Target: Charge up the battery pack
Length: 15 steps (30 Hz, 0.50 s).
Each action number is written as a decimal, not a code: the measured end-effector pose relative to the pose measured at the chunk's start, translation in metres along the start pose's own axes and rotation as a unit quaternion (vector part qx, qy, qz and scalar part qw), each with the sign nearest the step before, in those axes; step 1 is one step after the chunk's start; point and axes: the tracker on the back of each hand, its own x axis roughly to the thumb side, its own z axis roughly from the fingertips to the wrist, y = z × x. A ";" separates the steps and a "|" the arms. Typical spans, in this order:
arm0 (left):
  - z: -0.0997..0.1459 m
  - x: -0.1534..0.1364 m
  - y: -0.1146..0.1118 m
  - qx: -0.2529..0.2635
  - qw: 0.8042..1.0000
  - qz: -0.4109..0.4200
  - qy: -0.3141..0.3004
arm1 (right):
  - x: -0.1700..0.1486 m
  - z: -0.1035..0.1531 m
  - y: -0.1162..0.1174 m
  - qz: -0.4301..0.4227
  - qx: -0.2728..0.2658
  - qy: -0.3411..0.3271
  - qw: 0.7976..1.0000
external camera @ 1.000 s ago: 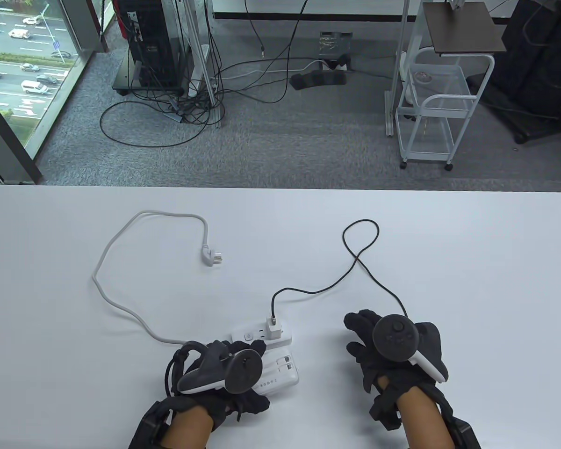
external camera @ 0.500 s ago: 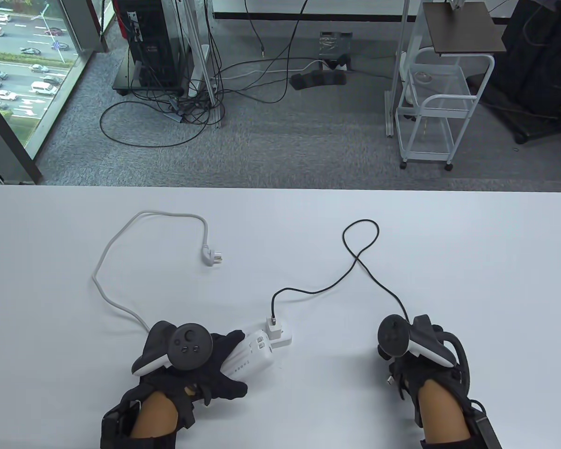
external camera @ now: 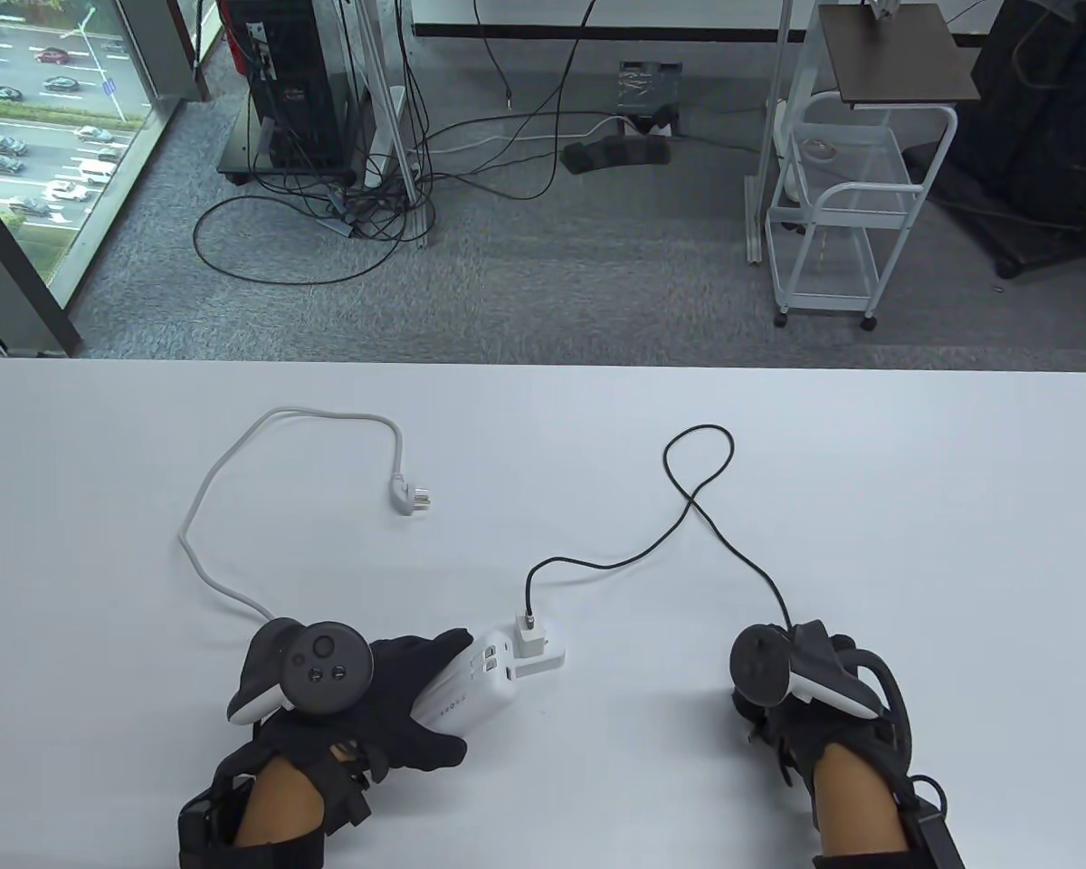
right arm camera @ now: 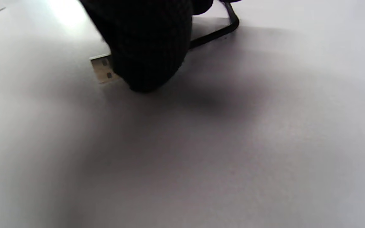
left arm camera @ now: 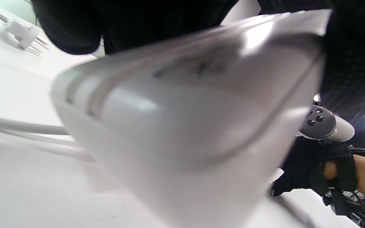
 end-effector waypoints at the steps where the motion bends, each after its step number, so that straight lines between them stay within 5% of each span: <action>1: 0.000 0.000 0.000 0.000 1.000 0.002 0.000 | 0.000 0.000 0.000 -0.004 0.001 -0.001 1.000; 15: -0.009 0.013 -0.009 -0.013 0.994 -0.110 0.015 | 0.015 0.012 -0.026 -0.097 -0.124 -0.093 0.983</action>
